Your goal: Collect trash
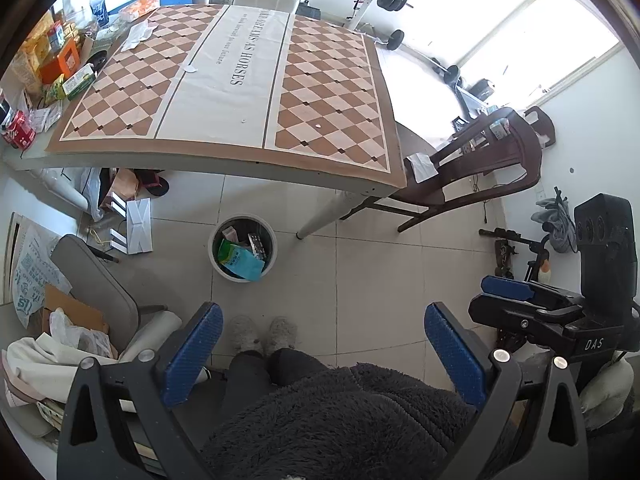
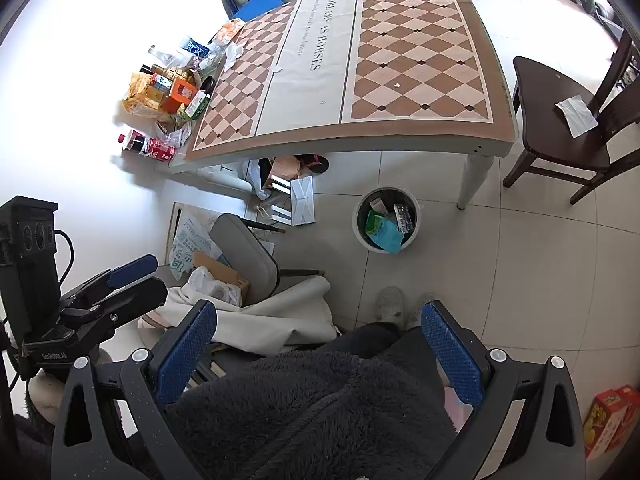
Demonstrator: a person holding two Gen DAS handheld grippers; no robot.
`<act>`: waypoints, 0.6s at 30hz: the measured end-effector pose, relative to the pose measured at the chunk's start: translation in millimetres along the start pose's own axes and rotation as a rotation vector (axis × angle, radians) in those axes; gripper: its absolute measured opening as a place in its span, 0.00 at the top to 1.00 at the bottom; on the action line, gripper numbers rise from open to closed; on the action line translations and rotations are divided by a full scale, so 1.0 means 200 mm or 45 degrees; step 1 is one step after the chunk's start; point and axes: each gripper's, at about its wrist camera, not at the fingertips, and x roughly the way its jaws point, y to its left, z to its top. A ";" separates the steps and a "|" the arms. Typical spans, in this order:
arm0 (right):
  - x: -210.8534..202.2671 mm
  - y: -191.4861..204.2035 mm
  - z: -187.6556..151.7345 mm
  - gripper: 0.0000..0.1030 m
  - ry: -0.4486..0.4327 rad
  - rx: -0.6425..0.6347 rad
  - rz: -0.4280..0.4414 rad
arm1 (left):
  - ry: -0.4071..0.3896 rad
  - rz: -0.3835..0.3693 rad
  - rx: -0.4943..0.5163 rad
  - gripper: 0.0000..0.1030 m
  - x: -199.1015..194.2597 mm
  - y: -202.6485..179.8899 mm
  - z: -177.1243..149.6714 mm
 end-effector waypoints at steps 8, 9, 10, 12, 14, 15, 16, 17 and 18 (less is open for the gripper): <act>0.00 0.00 0.00 0.00 0.000 0.006 0.005 | -0.001 0.010 0.017 0.00 0.00 -0.03 0.01; 0.00 0.00 0.00 0.00 0.002 0.001 0.003 | -0.001 0.010 0.016 0.00 0.00 -0.03 0.01; 0.00 0.00 0.00 0.00 0.001 0.001 0.001 | 0.000 0.010 0.018 0.00 0.00 -0.03 0.01; 0.00 0.00 0.01 0.00 0.001 0.000 0.005 | -0.001 0.013 0.018 0.00 0.00 -0.03 0.01; 0.00 0.00 0.00 0.00 0.002 -0.003 0.005 | 0.001 0.013 0.019 0.00 0.00 -0.03 0.01; 0.00 0.00 -0.01 0.00 0.002 0.000 0.007 | 0.001 0.014 0.019 0.00 0.00 -0.03 0.01; 0.01 0.00 -0.01 0.00 0.005 -0.001 0.008 | 0.002 0.012 0.018 0.00 0.00 -0.03 0.01; 0.01 0.01 -0.02 0.00 0.004 0.002 0.006 | 0.003 0.011 0.018 0.00 0.00 -0.03 0.00; 0.01 0.01 -0.03 0.00 0.004 0.004 0.007 | 0.003 0.011 0.019 0.00 0.00 -0.03 0.00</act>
